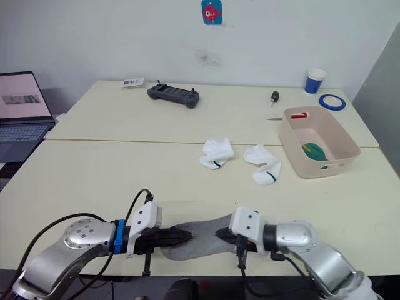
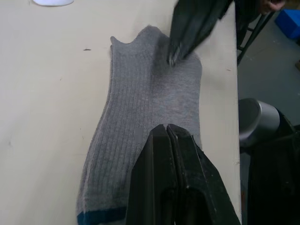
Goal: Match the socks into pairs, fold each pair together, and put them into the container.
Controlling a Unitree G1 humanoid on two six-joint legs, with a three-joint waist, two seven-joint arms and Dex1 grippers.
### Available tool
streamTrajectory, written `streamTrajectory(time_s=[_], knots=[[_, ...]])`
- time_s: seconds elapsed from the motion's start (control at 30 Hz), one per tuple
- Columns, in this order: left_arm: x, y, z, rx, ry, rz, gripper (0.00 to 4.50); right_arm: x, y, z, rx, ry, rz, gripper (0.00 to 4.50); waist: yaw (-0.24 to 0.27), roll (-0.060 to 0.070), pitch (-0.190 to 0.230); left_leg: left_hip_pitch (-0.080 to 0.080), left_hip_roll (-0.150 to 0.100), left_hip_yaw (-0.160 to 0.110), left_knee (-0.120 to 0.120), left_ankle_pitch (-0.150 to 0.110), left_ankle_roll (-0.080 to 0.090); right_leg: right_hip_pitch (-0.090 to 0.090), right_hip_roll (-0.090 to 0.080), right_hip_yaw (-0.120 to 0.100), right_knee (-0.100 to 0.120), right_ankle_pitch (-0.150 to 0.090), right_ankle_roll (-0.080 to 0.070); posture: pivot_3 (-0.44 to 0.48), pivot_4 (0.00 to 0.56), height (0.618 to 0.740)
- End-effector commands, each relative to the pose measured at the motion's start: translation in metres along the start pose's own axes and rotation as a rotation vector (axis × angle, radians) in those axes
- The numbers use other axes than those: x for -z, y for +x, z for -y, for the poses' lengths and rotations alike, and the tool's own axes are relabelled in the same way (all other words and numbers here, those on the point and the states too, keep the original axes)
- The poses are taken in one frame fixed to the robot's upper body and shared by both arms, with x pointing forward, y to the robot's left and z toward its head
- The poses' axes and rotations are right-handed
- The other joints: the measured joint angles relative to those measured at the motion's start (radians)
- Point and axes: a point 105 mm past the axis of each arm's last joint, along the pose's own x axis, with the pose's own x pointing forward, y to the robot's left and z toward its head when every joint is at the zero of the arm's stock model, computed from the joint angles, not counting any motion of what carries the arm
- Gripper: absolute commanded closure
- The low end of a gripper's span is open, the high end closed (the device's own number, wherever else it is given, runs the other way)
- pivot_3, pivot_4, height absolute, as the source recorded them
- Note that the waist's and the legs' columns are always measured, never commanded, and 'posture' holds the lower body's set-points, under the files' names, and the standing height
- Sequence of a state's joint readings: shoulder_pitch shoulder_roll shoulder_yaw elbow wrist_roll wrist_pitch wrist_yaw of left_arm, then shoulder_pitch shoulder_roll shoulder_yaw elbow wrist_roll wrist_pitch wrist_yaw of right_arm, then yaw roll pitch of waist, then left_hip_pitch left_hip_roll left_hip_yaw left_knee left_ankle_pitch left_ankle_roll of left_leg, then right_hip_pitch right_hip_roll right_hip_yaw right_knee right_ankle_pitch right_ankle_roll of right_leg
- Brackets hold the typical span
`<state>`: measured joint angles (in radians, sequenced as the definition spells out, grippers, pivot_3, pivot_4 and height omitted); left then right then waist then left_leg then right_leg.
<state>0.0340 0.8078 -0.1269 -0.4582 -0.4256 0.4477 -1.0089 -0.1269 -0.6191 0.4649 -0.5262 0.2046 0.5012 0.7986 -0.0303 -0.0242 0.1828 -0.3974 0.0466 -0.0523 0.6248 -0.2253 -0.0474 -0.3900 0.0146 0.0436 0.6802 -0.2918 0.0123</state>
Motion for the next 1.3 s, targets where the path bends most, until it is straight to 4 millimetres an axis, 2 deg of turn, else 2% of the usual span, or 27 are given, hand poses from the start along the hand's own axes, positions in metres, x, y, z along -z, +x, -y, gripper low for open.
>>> streamTrajectory(time_s=[0.03,0.2,0.3,0.4,0.47,0.53,0.63,0.7,0.77,0.87,0.93,1.07,1.2,1.3], knots=[[0.014,0.001,-0.005,-0.046,0.016,-0.048,4.5,0.011,0.004,-0.004,-0.022,-0.025,-0.031,4.47,0.0,0.0,0.0,0.0,0.0,0.0,0.0,0.0,0.0,0.0,0.0,0.0,0.0,0.0,0.0,0.0,0.15,0.74],[0.038,-0.006,-0.01,-0.105,-0.03,-0.107,4.5,0.04,-0.022,0.002,0.027,0.007,-0.135,4.47,0.002,0.0,0.0,0.0,0.0,0.0,0.0,0.0,0.0,0.001,-0.001,0.0,0.0,0.0,0.0,0.0,0.15,0.74],[0.047,-0.009,-0.01,-0.111,-0.04,-0.128,4.5,0.043,-0.046,0.007,0.086,0.089,-0.129,4.47,0.003,0.0,-0.002,0.002,0.0,0.0,0.0,0.0,0.0,0.002,-0.001,0.0,0.0,-0.002,-0.004,0.0,0.15,0.74],[0.044,-0.01,-0.011,-0.098,-0.001,-0.111,4.5,0.037,-0.06,0.007,0.117,0.099,-0.105,4.47,0.002,0.0,-0.002,0.004,0.0,0.0,0.0,0.0,0.0,0.003,-0.001,0.001,0.0,-0.003,-0.005,0.0,0.15,0.74],[0.032,-0.014,-0.012,-0.098,0.007,-0.056,4.5,0.024,-0.066,0.008,0.14,0.096,-0.068,4.47,0.002,0.0,-0.002,0.004,0.0,0.001,0.0,0.0,0.0,0.003,-0.002,0.002,0.001,-0.003,-0.005,0.0,0.15,0.74],[0.011,-0.018,-0.012,-0.088,-0.01,0.023,4.5,0.005,-0.07,0.01,0.173,0.106,-0.001,4.47,-0.003,0.001,-0.001,0.004,0.001,0.001,0.0,0.0,0.0,0.003,-0.002,0.002,0.001,-0.003,-0.005,0.0,0.15,0.74],[-0.008,-0.022,-0.009,-0.052,-0.011,0.06,4.5,-0.008,-0.075,0.014,0.222,0.118,0.038,4.47,-0.001,0.0,-0.001,0.002,0.001,0.0,0.0,0.0,0.0,0.001,-0.001,0.001,0.002,0.0,-0.001,0.0,0.15,0.74],[-0.008,-0.019,-0.008,-0.036,-0.002,0.038,4.5,-0.008,-0.076,0.016,0.26,0.156,0.039,4.47,0.0,0.0,-0.001,0.001,0.001,-0.001,0.0,0.0,0.0,0.001,0.0,0.0,0.001,0.0,0.0,0.0,0.15,0.74],[0.003,-0.013,-0.01,-0.04,-0.003,0.004,4.5,-0.006,-0.076,0.02,0.313,0.205,0.058,4.47,0.002,0.001,-0.001,0.001,0.0,-0.001,-0.001,0.0,0.0,0.001,0.0,0.0,0.0,0.0,0.0,0.0,0.15,0.74],[0.014,-0.003,-0.009,-0.031,-0.01,-0.018,4.5,-0.004,-0.075,0.023,0.372,0.239,0.076,3.92,0.001,0.001,-0.001,0.0,0.0,0.0,0.0,0.0,0.0,0.001,0.0,0.001,0.0,0.0,0.0,0.0,0.15,0.74],[0.017,0.002,-0.011,-0.041,-0.021,-0.018,4.5,-0.003,-0.074,0.024,0.395,0.253,0.083,3.27,0.001,0.0,-0.001,0.0,0.0,0.0,0.0,0.0,0.0,0.0,0.0,0.001,0.0,0.0,0.0,0.0,0.15,0.74],[0.039,0.011,-0.015,-0.057,-0.008,-0.078,4.5,0.01,-0.069,0.026,0.494,0.272,0.071,1.89,0.002,0.001,-0.001,0.0,0.0,-0.001,0.0,0.0,0.0,0.001,0.0,0.001,0.0,-0.002,-0.003,0.0,0.15,0.74],[0.043,0.009,-0.01,-0.037,-0.01,-0.09,4.5,0.029,-0.06,0.022,0.545,0.307,0.039,0.6,0.001,0.002,-0.002,0.001,0.0,0.0,0.0,0.0,0.0,0.001,-0.001,0.002,0.0,-0.003,-0.005,0.0,0.15,0.74],[0.044,0.008,-0.011,-0.038,-0.008,-0.091,4.5,0.043,-0.055,0.019,0.582,0.358,0.027,0.6,0.001,0.002,-0.002,0.001,0.0,0.0,0.0,0.0,0.0,0.001,-0.001,0.003,0.0,-0.003,-0.005,0.0,0.15,0.74]])
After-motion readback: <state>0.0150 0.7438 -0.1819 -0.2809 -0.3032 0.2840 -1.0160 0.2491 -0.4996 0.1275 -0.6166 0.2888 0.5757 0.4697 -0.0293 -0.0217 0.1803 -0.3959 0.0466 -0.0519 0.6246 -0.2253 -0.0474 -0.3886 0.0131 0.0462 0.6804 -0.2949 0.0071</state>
